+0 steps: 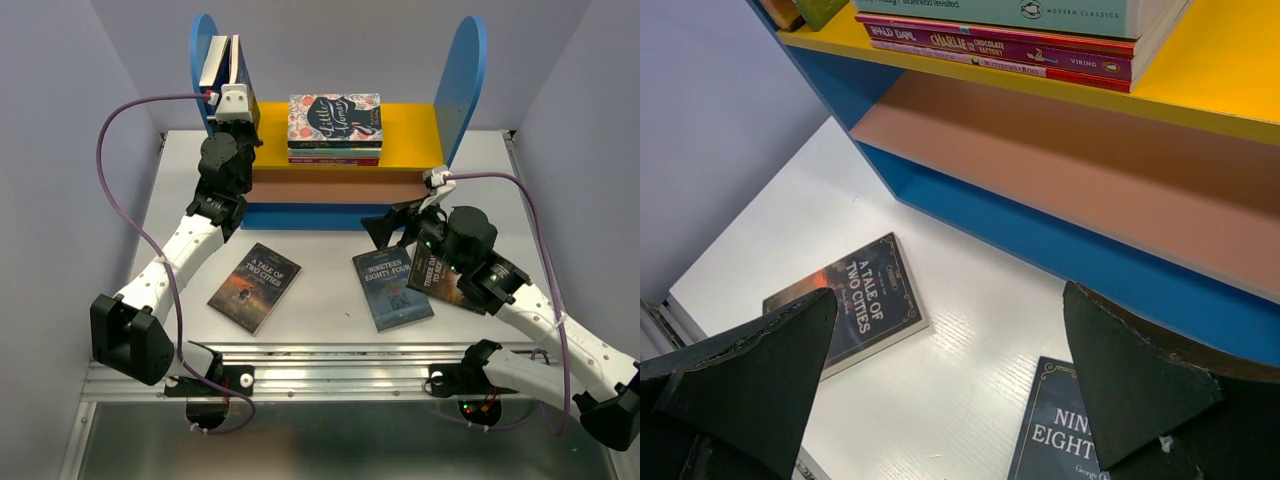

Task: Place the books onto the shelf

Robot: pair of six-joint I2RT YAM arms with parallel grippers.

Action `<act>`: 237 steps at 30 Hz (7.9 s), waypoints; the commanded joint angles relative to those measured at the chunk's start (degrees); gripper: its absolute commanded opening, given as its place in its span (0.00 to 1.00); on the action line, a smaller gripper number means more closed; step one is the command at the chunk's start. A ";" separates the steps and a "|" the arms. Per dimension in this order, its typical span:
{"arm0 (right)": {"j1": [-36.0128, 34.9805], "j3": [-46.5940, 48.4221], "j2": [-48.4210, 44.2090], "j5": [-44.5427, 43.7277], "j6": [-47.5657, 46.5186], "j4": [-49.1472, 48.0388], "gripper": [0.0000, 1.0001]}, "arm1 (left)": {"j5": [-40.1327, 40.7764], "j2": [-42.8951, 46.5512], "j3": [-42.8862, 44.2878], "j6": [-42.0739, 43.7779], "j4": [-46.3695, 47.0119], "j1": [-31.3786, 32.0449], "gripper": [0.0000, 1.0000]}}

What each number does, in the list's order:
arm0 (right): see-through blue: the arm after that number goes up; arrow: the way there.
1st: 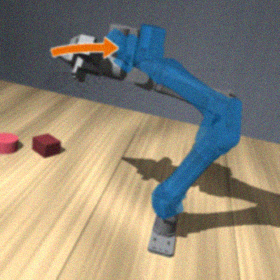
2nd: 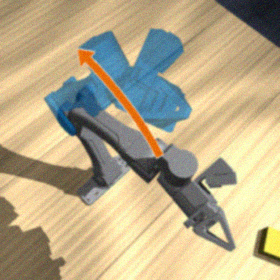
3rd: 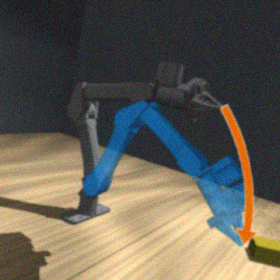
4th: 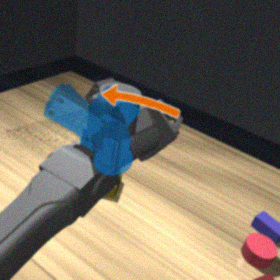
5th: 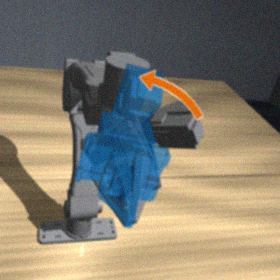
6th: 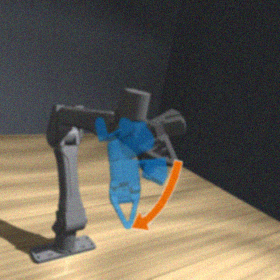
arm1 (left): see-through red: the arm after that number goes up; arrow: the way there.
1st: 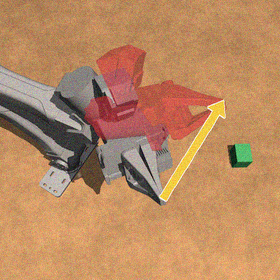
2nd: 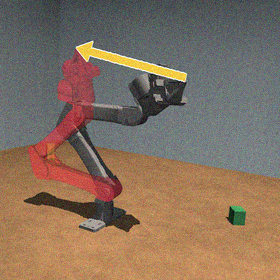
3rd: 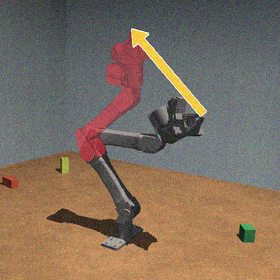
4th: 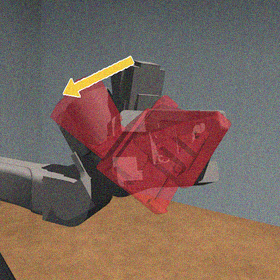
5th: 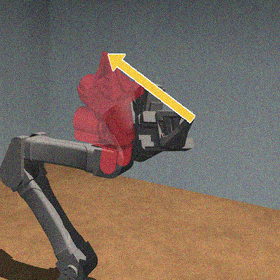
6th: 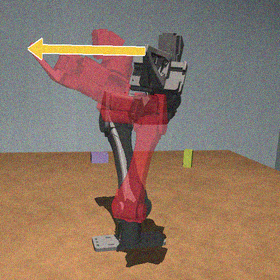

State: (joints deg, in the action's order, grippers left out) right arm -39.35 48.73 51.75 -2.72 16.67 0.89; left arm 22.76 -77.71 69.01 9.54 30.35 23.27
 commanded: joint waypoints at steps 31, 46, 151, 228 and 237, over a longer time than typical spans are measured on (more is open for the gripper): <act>-0.02 0.05 0.64 4.83 0.12 -1.50 1.00 | -0.26 5.64 0.07 -4.88 -0.64 -0.50 0.50; -0.02 0.31 1.25 7.29 0.30 -1.50 1.00 | -3.33 9.95 0.33 -8.57 -1.52 -0.42 0.67; -0.02 -1.53 0.29 3.43 -1.20 1.31 1.00 | -25.11 -8.70 39.29 -26.33 -26.49 5.56 0.99; 48.58 -18.14 19.89 23.89 21.04 15.29 0.98 | -35.60 10.65 -36.14 -48.47 -9.87 23.67 0.99; 33.21 -15.16 19.36 29.61 20.76 23.46 0.96 | -38.49 3.90 -34.83 -50.06 -6.09 23.75 0.99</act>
State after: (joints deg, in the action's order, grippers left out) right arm -0.86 31.00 70.11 22.11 36.82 18.63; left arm -13.47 -71.11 31.03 -39.99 20.29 46.54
